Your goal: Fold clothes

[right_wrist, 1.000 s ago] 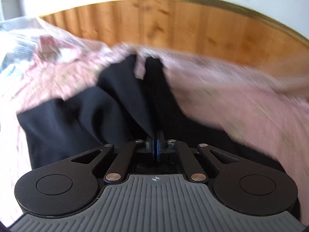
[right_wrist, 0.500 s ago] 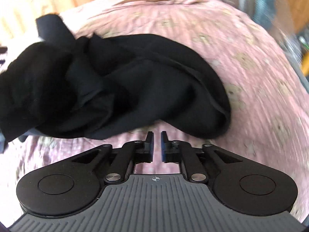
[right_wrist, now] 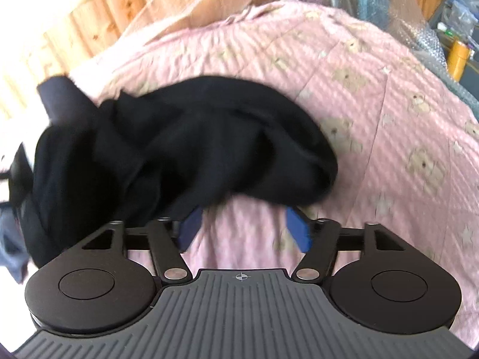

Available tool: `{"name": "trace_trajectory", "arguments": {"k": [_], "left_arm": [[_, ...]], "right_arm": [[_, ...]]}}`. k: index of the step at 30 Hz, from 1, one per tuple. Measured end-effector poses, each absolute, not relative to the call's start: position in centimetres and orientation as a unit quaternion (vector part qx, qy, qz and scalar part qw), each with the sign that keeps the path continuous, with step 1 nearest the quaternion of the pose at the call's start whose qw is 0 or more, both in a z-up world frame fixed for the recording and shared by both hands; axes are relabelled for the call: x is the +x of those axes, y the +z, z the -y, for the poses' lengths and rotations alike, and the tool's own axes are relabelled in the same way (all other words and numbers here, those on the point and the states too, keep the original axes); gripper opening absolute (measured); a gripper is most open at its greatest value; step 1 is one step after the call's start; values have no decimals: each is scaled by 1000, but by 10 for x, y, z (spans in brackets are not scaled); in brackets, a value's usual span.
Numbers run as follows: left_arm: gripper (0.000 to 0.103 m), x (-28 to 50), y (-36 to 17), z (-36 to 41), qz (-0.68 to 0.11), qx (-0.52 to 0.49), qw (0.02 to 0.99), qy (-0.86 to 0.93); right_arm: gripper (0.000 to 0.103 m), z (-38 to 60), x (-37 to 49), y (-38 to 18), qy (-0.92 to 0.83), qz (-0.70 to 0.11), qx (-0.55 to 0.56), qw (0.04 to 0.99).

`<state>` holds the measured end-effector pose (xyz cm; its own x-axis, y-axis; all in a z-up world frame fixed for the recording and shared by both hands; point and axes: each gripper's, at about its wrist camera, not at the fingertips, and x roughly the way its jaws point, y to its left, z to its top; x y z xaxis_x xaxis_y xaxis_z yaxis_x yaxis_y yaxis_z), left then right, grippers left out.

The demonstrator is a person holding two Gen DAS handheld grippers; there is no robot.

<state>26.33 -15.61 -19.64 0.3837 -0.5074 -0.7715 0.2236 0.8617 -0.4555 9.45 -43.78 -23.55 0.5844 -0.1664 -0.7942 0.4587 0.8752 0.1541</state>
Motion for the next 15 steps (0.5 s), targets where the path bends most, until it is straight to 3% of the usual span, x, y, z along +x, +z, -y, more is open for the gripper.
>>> {"name": "trace_trajectory", "arguments": {"k": [1, 2, 10, 13, 15], "left_arm": [[8, 267, -195, 160, -513, -140, 817, -222], [2, 272, -193, 163, -519, -143, 813, -222], [1, 315, -29, 52, -319, -245, 893, -202], [2, 326, -32, 24, -344, -225, 895, -174], [13, 326, -63, 22, -378, -218, 885, -161]], "right_arm": [[73, 444, 99, -235, -186, -418, 179, 871], [73, 451, 103, -236, -195, -418, 184, 868], [76, 474, 121, -225, -210, -394, 200, 872], [77, 453, 132, -224, -180, -391, 205, 879], [77, 434, 141, -222, -163, -392, 203, 882]]}}
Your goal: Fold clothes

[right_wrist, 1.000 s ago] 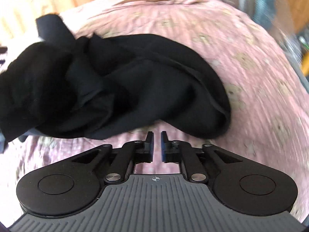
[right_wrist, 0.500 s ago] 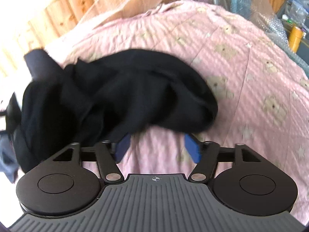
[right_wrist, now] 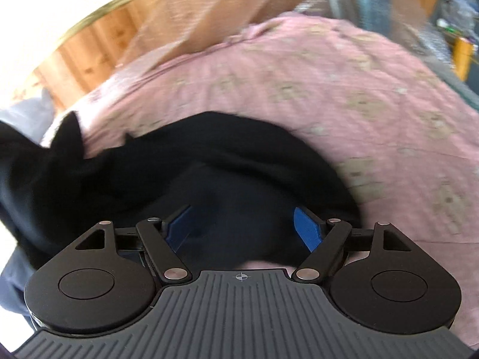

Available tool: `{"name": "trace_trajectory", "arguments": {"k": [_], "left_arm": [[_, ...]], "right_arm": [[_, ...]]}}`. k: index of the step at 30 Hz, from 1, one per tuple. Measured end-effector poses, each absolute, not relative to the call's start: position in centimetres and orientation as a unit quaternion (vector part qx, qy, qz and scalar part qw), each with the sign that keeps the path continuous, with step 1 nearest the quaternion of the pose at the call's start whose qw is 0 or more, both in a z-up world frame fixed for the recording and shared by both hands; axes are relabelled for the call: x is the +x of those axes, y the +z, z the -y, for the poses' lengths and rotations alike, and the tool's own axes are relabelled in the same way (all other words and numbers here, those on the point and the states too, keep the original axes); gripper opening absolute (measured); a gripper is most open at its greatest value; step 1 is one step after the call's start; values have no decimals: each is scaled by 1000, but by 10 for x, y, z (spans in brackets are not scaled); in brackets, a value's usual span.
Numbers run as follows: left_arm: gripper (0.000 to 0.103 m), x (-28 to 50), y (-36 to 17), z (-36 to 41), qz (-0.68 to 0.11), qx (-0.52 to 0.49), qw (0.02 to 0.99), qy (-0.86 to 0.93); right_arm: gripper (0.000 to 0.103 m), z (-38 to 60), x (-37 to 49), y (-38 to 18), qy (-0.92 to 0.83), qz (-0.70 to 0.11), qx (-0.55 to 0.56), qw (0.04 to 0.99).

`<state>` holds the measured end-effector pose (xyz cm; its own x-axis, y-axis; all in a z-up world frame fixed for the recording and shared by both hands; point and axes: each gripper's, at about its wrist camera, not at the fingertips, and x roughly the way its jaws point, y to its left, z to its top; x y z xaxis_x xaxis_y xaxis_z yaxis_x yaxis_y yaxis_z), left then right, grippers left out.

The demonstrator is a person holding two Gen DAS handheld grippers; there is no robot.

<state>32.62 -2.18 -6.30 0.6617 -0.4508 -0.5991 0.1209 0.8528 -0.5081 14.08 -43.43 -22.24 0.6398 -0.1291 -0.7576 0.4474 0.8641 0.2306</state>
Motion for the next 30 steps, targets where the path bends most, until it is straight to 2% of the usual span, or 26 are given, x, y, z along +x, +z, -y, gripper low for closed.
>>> {"name": "trace_trajectory", "arguments": {"k": [1, 3, 7, 9, 10, 11, 14, 19, 23, 25, 27, 28, 29, 30], "left_arm": [[32, 322, -85, 20, -396, -223, 878, -148], [58, 313, -129, 17, -431, -238, 862, -122], [66, 279, -177, -6, -460, -314, 826, -80], [76, 259, -179, -17, -448, -350, 820, -65], [86, 252, -180, -19, -445, -366, 814, -69], [89, 253, -181, -15, -448, -368, 811, -79], [91, 271, -182, 9, -467, -322, 819, -89], [91, 307, -188, 71, -435, -60, 898, -28], [84, 331, -204, 88, -439, -16, 897, -53], [84, 332, -199, 89, -428, 5, 903, -41], [88, 326, -187, 82, -409, 2, 912, -43], [99, 322, -183, 75, -403, 2, 914, -41], [103, 320, -180, 69, -398, -1, 917, -31], [103, 321, -181, 62, -396, -11, 918, -27]], "right_arm": [[78, 424, 144, -221, -157, -394, 201, 883], [78, 403, 145, -219, -149, -397, 193, 885], [81, 378, 132, -217, -131, -406, 174, 887], [82, 375, 121, -220, -130, -412, 163, 887], [82, 376, 114, -222, -137, -414, 162, 885], [82, 379, 109, -225, -146, -417, 171, 881], [82, 388, 95, -234, -171, -421, 196, 869], [83, 406, 88, -238, -201, -410, 201, 866], [83, 425, 90, -238, -220, -402, 194, 867], [83, 437, 90, -238, -229, -400, 197, 865], [84, 443, 89, -235, -237, -393, 200, 865], [84, 446, 87, -235, -238, -391, 201, 866], [85, 449, 86, -234, -239, -389, 202, 866], [85, 450, 85, -236, -239, -393, 202, 865]]}}
